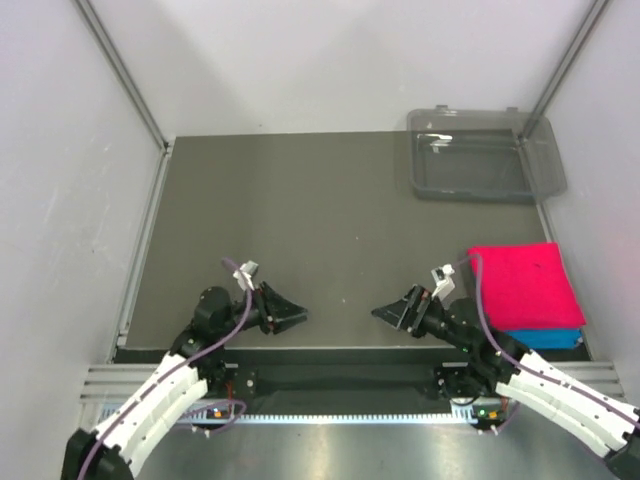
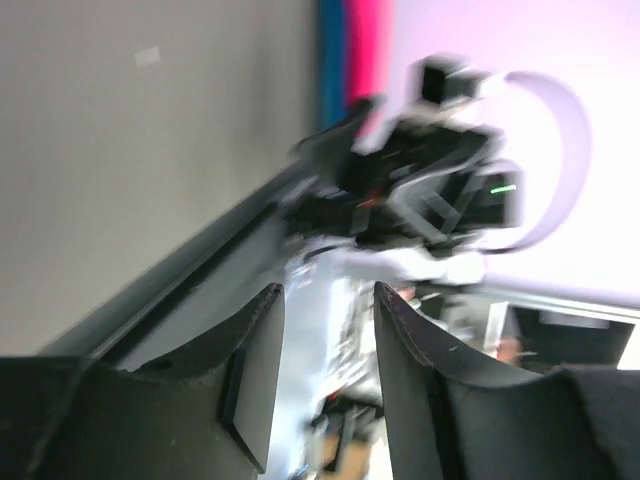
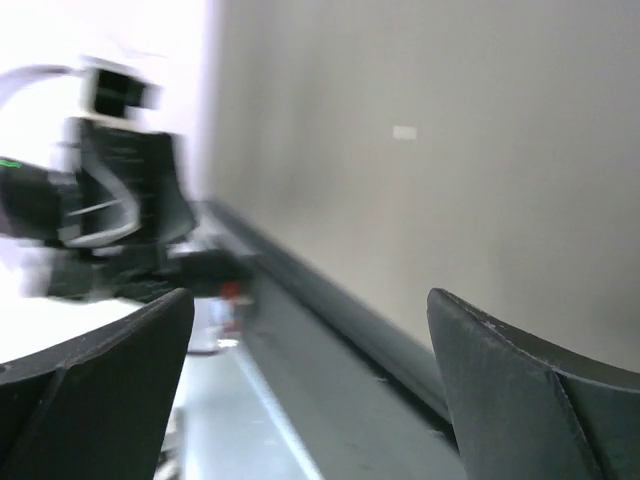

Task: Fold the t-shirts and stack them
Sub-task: Reset both grippers

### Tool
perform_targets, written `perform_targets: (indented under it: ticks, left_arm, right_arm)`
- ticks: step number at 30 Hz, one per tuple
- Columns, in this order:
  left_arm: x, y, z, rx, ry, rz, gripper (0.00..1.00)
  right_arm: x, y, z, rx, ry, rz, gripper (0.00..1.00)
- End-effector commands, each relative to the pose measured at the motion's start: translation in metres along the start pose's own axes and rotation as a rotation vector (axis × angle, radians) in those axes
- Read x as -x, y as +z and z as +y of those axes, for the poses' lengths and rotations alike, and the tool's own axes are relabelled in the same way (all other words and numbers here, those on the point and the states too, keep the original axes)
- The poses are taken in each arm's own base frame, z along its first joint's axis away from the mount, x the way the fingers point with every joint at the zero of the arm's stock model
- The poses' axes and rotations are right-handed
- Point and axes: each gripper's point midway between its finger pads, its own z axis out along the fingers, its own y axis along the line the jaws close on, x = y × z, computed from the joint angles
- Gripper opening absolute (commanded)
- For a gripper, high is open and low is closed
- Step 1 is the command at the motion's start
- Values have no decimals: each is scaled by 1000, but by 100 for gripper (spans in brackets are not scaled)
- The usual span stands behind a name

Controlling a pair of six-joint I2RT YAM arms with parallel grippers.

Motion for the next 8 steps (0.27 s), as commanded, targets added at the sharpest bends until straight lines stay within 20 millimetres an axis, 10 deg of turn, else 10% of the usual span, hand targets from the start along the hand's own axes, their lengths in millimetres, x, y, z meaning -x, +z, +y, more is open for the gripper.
perform_targets:
  ticks: [1, 4, 8]
  left_arm:
    - [13, -13, -25, -261, -120, -140, 46]
    - [10, -19, -31, -317, -98, -151, 48]
    - [2, -76, -124, -782, 12, -169, 57]
  right_arm:
    - [3, -13, 39, 277, 88, -46, 100]
    - [5, -26, 51, 386, 87, -73, 100]
    - [2, -75, 125, 812, -4, -36, 100]
